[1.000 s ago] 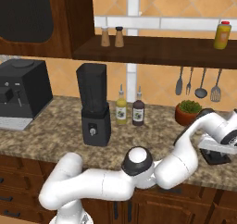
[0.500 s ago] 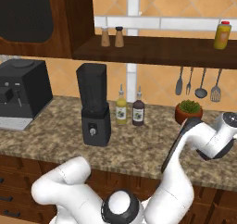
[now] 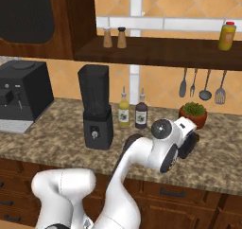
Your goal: Close the lid blender by securely placing the lid on top.
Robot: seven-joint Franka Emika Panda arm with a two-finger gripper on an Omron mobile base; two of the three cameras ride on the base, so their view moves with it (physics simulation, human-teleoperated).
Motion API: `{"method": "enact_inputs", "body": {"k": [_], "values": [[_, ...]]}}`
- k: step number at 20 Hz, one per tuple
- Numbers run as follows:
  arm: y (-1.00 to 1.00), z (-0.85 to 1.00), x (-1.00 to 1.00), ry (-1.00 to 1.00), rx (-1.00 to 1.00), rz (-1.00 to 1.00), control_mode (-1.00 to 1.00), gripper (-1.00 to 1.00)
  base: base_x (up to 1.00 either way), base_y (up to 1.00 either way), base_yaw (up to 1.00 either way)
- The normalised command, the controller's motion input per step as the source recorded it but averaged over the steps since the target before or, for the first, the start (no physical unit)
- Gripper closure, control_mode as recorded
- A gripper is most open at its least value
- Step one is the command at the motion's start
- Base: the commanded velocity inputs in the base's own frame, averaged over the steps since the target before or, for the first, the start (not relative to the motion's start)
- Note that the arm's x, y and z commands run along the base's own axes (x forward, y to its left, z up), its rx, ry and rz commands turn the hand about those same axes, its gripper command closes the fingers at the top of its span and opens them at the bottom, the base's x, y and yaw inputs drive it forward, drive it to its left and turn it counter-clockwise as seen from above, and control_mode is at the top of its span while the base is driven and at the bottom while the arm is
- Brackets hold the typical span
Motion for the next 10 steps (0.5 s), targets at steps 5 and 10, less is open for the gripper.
{"method": "enact_inputs", "body": {"k": [5,10], "values": [[1.0,1.0,-0.03,0.08,-0.19,0.1,-1.0,1.0,0.0,0.0,0.0],[0.97,1.0,-0.05,0.17,-0.03,0.04,-1.0,1.0,0.0,0.0,0.0]]}}
